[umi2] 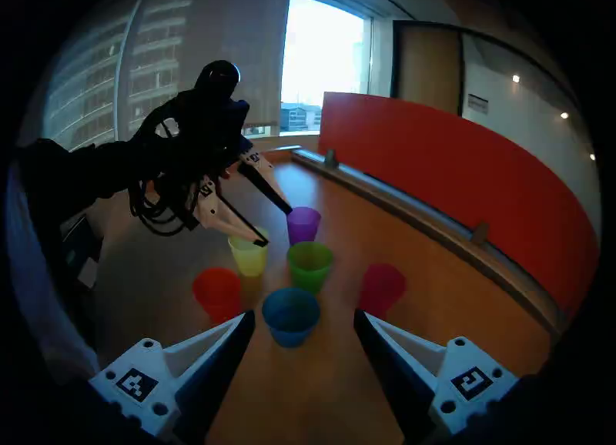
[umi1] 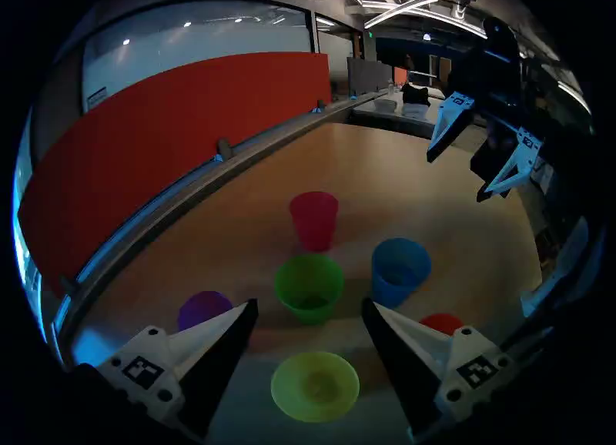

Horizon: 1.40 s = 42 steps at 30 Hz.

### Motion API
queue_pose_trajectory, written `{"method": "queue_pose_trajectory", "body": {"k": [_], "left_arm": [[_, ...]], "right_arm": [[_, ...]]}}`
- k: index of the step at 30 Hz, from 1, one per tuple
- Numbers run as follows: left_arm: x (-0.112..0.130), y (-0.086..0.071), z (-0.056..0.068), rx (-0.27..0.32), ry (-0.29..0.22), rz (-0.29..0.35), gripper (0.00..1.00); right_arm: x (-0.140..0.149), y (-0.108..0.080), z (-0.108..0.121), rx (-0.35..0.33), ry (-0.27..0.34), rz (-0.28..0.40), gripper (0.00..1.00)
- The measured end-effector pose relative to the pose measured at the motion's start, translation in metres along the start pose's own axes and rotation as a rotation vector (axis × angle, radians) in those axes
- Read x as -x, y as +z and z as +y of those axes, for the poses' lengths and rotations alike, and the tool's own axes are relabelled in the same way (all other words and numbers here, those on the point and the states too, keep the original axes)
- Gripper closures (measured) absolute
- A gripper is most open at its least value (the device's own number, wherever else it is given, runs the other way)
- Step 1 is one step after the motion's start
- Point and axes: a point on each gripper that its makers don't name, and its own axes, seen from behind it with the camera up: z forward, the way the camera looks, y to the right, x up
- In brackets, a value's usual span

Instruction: Pour water

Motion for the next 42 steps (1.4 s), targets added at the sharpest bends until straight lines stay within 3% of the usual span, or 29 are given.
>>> {"method": "queue_pose_trajectory", "body": {"k": [20, 42], "left_arm": [[0.016, 0.052, -0.001, 0.006, -0.019, -0.088, 0.0], [0.017, 0.082, -0.004, -0.018, -0.019, -0.094, 0.0]], "right_arm": [[0.011, 0.0, 0.009, 0.011, 0.014, -0.012, 0.01], [0.02, -0.001, 0.016, 0.021, 0.026, -0.015, 0.01]]}}
